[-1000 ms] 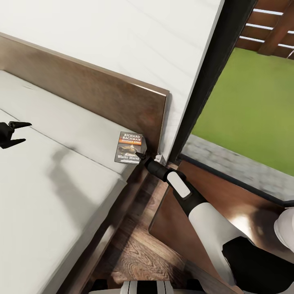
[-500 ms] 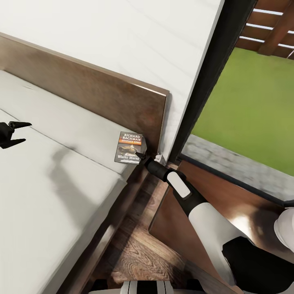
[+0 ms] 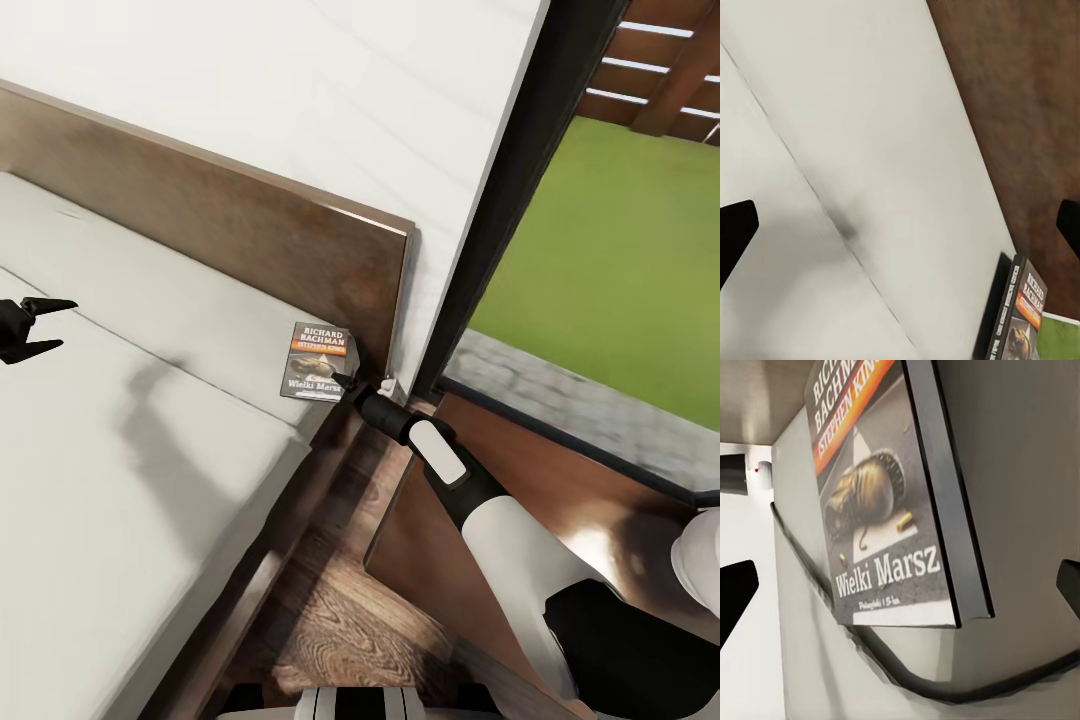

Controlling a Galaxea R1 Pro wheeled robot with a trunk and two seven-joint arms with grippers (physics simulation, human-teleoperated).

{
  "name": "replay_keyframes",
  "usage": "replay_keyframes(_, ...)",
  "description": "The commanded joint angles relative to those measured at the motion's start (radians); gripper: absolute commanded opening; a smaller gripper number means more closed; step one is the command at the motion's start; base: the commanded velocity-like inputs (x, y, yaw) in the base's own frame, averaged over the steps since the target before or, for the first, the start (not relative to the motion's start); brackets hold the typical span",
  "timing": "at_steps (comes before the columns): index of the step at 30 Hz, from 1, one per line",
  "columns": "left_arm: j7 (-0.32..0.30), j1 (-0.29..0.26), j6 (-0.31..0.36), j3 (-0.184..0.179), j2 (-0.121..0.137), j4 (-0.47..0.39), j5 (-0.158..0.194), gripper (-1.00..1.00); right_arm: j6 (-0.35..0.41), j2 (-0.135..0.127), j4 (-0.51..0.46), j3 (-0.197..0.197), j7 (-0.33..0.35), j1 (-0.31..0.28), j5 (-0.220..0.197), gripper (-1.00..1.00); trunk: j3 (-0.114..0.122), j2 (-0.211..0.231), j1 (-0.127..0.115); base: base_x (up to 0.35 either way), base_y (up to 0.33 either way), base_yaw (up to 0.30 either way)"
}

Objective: In the bedroom, move the book from the bed onto either nightstand, and place the two sandals side by side next to the bed.

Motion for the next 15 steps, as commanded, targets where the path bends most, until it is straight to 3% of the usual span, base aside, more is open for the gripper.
replay_keyframes(1, -0.006, -0.001, 0.004, 0.005, 0.000, 0.000, -0.007, 1.00, 0.003, 0.000, 0.000, 0.000, 0.001, 0.000, -0.005, 1.00, -0.001, 0.000, 0.000, 0.000, 0.000, 0.000)
replay_keyframes(15, -0.006, -0.001, 0.004, 0.005, 0.000, 0.000, -0.006, 1.00, 0.005, 0.000, 0.000, 0.002, 0.001, -0.001, -0.001, 1.00, -0.001, 0.000, 0.000, 0.000, 0.000, 0.000)
